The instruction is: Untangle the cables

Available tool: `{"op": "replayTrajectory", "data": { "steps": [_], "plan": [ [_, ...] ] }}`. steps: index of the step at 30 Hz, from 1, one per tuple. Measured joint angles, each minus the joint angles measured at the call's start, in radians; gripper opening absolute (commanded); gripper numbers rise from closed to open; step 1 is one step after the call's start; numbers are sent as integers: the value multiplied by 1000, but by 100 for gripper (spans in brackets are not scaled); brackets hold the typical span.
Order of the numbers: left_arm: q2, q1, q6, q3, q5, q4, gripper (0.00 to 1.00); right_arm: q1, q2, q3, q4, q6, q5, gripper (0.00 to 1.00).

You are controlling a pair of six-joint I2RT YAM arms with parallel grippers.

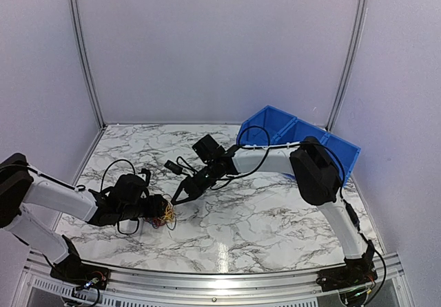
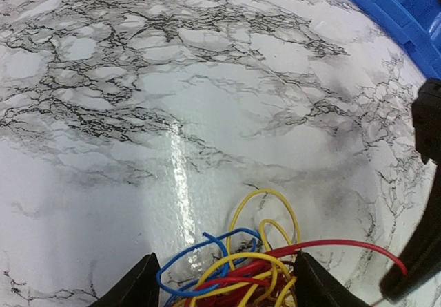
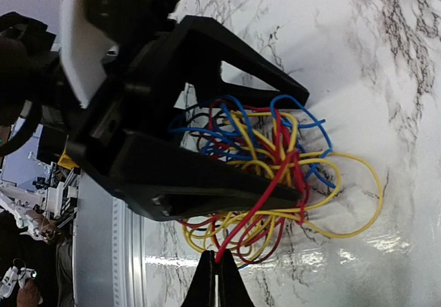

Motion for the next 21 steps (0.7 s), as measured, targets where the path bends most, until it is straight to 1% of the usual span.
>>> {"op": "replayTrajectory", "data": {
  "steps": [6, 13, 18, 21],
  "plan": [
    [75, 13, -23, 2, -54, 74, 67, 0, -77, -18, -3, -38, -41, 0],
    [142, 28, -35, 16, -130, 146, 66, 0, -258, -14, -79, -211, -103, 0],
    [166, 33, -42, 15, -165, 181, 65, -10, -385, 57, -151, -307, -127, 0],
    [179, 35, -47, 11, -181, 206, 64, -26, -439, 140, -193, -351, -136, 0]
  ]
}}
